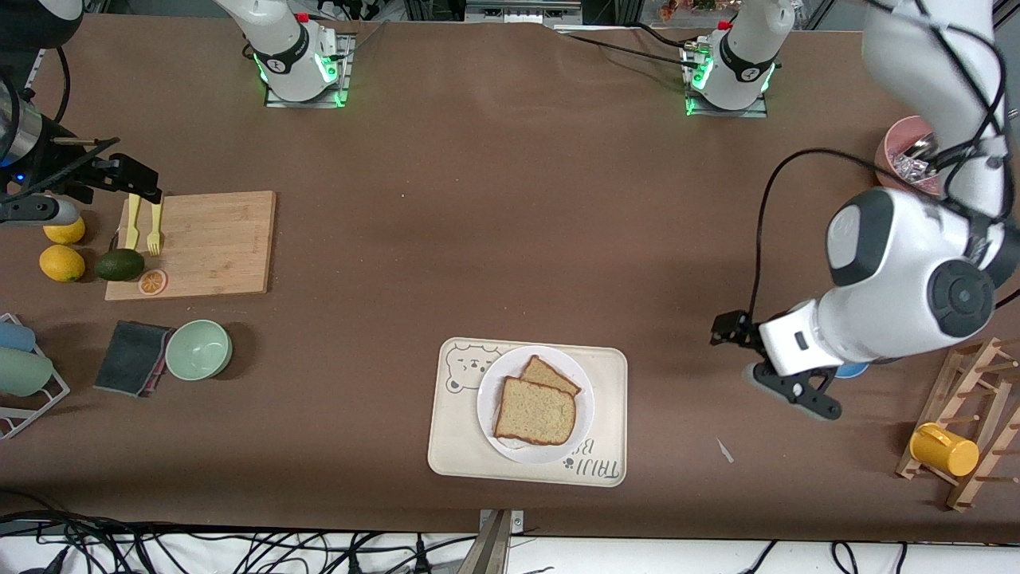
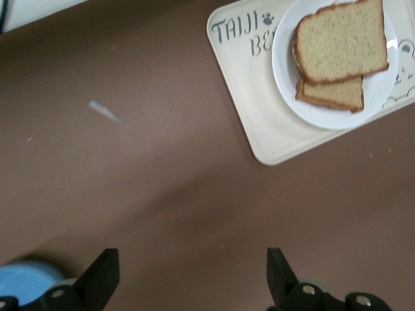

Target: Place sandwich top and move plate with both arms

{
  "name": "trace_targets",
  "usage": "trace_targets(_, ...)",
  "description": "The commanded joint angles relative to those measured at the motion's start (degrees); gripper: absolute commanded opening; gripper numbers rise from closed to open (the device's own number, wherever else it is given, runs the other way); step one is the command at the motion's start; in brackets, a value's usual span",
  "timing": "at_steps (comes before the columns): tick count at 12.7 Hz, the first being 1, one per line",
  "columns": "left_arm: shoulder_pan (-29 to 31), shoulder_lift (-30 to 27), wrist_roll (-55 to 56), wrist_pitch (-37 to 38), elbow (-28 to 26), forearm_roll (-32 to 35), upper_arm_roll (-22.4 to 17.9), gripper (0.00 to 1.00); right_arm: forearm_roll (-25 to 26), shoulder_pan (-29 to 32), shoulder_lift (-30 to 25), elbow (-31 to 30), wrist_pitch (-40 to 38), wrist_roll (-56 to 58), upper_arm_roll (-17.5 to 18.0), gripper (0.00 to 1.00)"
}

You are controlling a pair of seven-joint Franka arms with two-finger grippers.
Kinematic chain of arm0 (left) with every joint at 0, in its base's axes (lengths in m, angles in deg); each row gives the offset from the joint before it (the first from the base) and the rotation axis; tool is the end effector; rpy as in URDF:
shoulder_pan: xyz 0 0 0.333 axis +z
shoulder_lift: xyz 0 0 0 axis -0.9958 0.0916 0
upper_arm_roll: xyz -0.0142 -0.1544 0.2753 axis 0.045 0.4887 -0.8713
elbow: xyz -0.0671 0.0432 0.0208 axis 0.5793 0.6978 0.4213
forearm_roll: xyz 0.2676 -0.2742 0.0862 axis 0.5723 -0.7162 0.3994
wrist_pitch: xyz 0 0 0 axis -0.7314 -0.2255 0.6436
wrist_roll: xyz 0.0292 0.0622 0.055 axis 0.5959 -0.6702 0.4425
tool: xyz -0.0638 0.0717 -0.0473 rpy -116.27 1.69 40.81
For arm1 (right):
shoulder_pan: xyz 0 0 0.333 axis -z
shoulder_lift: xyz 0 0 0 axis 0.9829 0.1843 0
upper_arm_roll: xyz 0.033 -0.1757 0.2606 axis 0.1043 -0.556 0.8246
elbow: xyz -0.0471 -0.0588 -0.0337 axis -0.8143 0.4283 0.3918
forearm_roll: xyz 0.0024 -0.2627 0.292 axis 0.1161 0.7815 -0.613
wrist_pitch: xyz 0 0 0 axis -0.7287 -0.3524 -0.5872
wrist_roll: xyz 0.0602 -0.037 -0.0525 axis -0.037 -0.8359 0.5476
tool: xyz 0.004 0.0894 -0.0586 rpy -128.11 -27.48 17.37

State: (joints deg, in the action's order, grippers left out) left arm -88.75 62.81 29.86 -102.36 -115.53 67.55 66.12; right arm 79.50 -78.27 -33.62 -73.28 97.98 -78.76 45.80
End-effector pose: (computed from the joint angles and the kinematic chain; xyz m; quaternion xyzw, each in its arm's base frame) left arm 0.7076 -0.1220 0.4497 0.9729 -0.2187 -0.0180 0.0724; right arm 0.5567 0.0051 0.5759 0.9990 0.0097 -0.0408 0.0153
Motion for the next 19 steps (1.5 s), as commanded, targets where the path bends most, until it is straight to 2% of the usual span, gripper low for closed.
trace_targets(1, -0.21, -7.11, 2.60, 6.28, -2.53, 2.46, -0.30, 1.00, 0.16, -0.14, 0.22, 0.95, -0.79, -0.67, -0.04, 1.00)
trace_targets(4, -0.82, -14.41, 12.61, 13.76, -5.42, 3.51, -0.65, 1.00, 0.08, -0.14, 0.22, 0.95, -0.79, -0.58, -0.03, 1.00)
trace_targets(5, -0.74, -18.78, 14.12, 14.13, -9.96, 2.99, -0.65, 1.00, 0.08, -0.14, 0.22, 0.95, -0.79, -0.67, -0.04, 1.00)
trace_targets(6, 0.05, -23.09, 14.31, 13.78, -15.40, 3.33, -0.65, 1.00, 0.08, -0.14, 0.22, 0.95, -0.79, -0.67, -0.04, 1.00)
trace_targets(8, 0.76, -28.82, 13.96, 11.60, -21.23, 4.47, -2.05, 1.00, 0.16, -0.14, 0.22, 0.95, -0.79, -0.58, 0.05, 1.00)
trace_targets(11, 0.85, -37.96, 13.96, 3.78, -31.69, 7.55, -3.28, 1.00, 0.08, -0.14, 0.22, 0.86, -0.79, -0.67, -0.04, 1.00)
trace_targets(13, 0.93, -38.60, 14.14, 1.93, -34.78, 5.90, -6.26, 1.00, 0.08, -0.14, 0.22, 0.86, -0.79, -0.58, -0.04, 1.00)
trace_targets(15, 0.59, -38.69, 13.87, -0.19, -35.32, 5.09, -8.29, 1.00, 0.08, -0.14, 0.22, 0.95, -0.79, -0.58, -0.04, 1.00)
trace_targets(19, 0.76, -38.17, 14.22, -0.63, -34.88, 4.92, -8.21, 1.00, 0.08, -0.14, 0.22, 0.86, -0.79, -0.58, -0.04, 1.00)
